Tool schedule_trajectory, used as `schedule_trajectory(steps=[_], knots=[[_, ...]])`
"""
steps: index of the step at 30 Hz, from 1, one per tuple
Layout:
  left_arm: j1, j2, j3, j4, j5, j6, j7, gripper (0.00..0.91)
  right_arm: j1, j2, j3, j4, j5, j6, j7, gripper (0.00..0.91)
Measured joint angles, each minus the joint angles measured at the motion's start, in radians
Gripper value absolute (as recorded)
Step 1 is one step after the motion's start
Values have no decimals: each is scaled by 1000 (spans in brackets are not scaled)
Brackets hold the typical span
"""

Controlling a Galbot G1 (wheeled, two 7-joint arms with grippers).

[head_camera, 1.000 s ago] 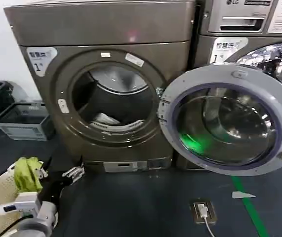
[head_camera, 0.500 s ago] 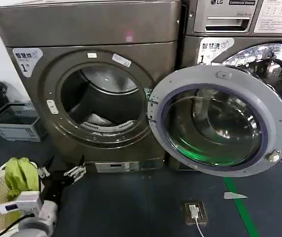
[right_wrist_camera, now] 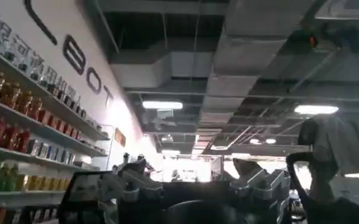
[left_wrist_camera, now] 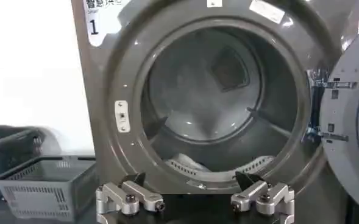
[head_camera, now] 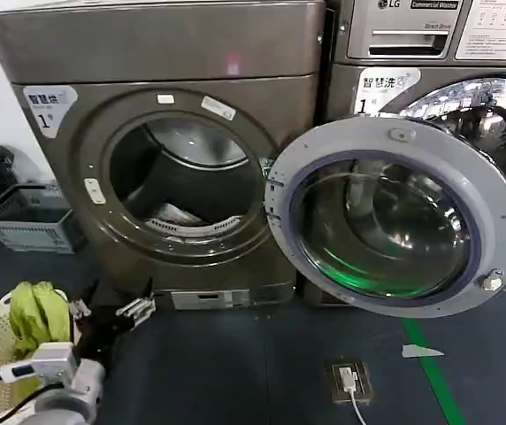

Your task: Grasp the clothes from the dryer.

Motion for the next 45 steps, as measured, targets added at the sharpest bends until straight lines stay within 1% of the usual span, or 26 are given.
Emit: schedule_trajectory(steps=[16, 45], knots=[[6, -1, 2, -4, 5, 0, 1, 907, -1, 5, -4, 5, 31, 5, 35, 907], [13, -2, 10, -5, 17, 0, 0, 907, 6, 12, -19, 5, 39, 8, 52, 907]])
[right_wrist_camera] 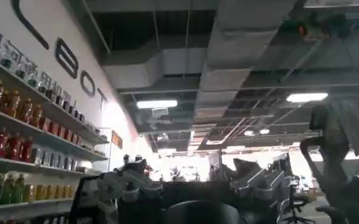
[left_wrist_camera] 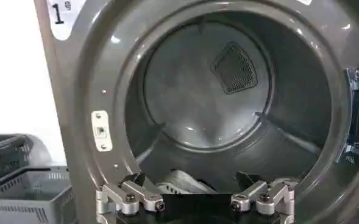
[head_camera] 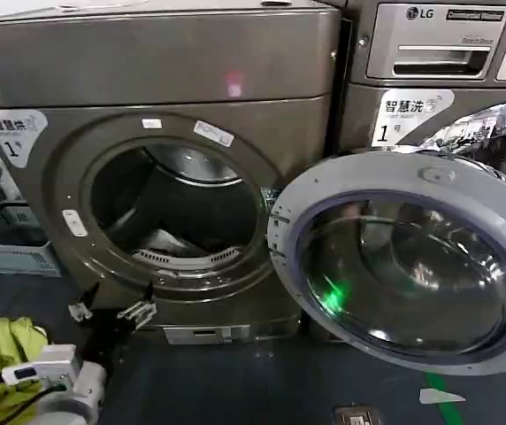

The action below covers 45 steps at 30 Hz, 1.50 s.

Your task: Grasp the clothes from the dryer.

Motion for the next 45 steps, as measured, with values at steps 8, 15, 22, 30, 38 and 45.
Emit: schedule_trajectory(steps=[8, 15, 22, 30, 38, 45], knots=[[-5, 2, 4, 5, 1, 0, -4, 907, -2, -3, 3, 4, 0, -5, -1, 907], [-8, 6, 5, 10, 0, 0, -9, 907, -4, 0, 0, 9, 0, -5, -1, 907], [-4, 12, 6, 11, -2, 0, -11, 907, 2, 0, -8, 18, 0, -7, -1, 907], [-11, 17, -6, 21, -3, 0, -9, 907, -6, 0, -4, 19, 0, -7, -1, 907], [-4, 16, -6, 15, -9, 0, -12, 907, -8, 1, -5, 23, 0, -7, -1, 907], [0, 17, -7, 18, -9, 0, -14, 907, -9, 7, -5, 23, 0, -6, -1, 907]])
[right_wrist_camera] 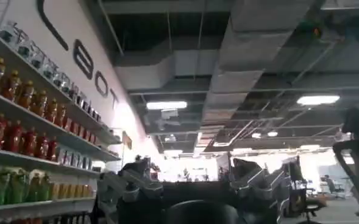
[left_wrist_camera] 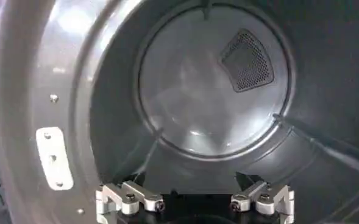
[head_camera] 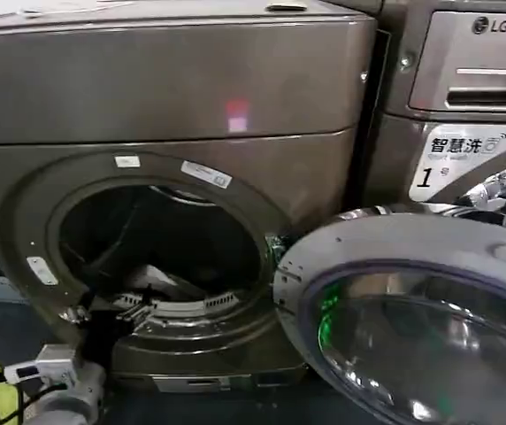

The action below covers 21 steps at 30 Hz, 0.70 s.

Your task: Grasp the clothes from the dryer.

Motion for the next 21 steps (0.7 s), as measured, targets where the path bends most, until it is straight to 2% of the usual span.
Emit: schedule_trajectory(steps=[21], knots=[[10, -4, 0, -5, 2, 0, 1, 907, 15, 25, -16, 3, -9, 3, -4, 907]])
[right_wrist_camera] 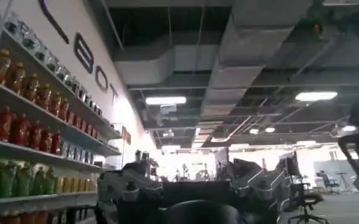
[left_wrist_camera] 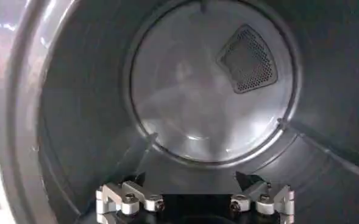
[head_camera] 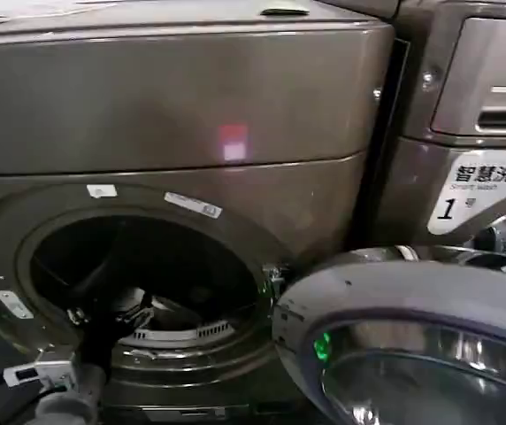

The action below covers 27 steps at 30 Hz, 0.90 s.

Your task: Grasp the clothes from the dryer.

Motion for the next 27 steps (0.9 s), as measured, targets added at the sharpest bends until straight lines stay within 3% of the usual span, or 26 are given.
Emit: schedule_trajectory(steps=[17, 27], knots=[[-67, 7, -4, 67, 35, 0, 20, 907, 8, 16, -21, -8, -49, 36, -17, 907], [-226, 58, -1, 223, 220, 0, 214, 907, 12, 19, -44, 2, -61, 47, -26, 907]])
